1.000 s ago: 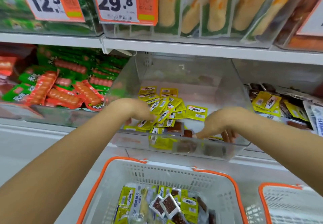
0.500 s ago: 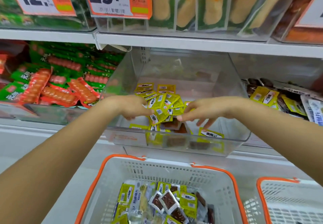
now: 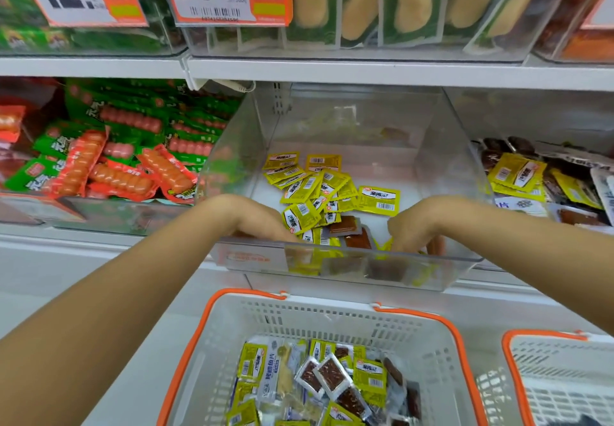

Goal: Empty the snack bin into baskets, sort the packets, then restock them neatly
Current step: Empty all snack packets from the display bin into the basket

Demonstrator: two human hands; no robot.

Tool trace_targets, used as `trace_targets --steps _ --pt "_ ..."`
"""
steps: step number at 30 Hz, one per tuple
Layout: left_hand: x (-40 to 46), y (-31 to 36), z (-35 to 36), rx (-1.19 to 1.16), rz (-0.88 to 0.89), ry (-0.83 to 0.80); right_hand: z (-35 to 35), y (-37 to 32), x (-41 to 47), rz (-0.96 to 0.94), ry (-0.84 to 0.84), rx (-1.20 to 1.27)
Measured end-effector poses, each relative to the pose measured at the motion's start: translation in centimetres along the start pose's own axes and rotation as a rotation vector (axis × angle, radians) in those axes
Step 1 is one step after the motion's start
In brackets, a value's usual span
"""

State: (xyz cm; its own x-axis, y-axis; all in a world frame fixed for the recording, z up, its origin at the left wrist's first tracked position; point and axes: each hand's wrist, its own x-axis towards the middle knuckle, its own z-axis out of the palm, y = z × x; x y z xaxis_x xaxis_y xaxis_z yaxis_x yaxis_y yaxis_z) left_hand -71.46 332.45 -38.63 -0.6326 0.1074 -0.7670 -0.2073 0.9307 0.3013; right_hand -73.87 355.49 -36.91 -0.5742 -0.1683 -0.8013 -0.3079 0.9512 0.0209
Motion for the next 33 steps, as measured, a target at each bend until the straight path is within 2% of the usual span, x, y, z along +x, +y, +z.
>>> trace_targets --steps 3,6,9,13,15,18,22,24,26,29,31,33 --pt "-1.0 -0.2 0.1 -0.214 0.112 -0.046 -0.4 0.0 0.0 -0.110 0.060 0.240" --pt "-1.7 -0.1 -0.5 -0.323 0.215 -0.110 -0.8 -1.0 -0.5 -0.278 -0.016 0.631" --pt "-1.8 0.8 -0.7 -0.326 0.231 -0.108 -0.3 -2.2 -0.1 -0.295 0.107 0.598" --pt "-0.1 0.7 0.0 -0.359 0.192 0.157 0.4 -3.3 2.1 -0.278 0.451 0.441" --pt "1.3 0.4 0.5 -0.271 0.197 0.322 0.4 -3.3 3.2 -0.261 0.576 0.363" --pt "2.5 0.7 0.4 -0.012 0.203 0.534 -0.1 -2.8 4.2 -0.247 0.654 0.298" --pt "3.1 1.8 -2.5 -0.130 0.206 0.696 -2.0 -1.4 3.3 -0.168 0.737 0.269" --pt "4.9 1.7 -4.3 -0.097 0.159 0.707 -2.7 -0.6 3.3 -0.156 0.710 0.322" --pt "6.4 1.8 -5.1 -0.045 0.082 0.641 -3.0 0.1 3.4 -0.187 0.542 0.319" --pt "8.4 1.9 -5.3 0.035 0.004 0.600 -2.4 0.8 4.2 -0.138 0.250 0.093" --pt "9.0 2.0 -5.3 0.046 -0.010 0.606 -1.5 0.7 4.7 -0.091 0.187 -0.053" --pt "8.8 1.9 -5.3 -0.034 -0.022 0.554 -0.7 0.1 4.9 -0.102 0.198 -0.085"
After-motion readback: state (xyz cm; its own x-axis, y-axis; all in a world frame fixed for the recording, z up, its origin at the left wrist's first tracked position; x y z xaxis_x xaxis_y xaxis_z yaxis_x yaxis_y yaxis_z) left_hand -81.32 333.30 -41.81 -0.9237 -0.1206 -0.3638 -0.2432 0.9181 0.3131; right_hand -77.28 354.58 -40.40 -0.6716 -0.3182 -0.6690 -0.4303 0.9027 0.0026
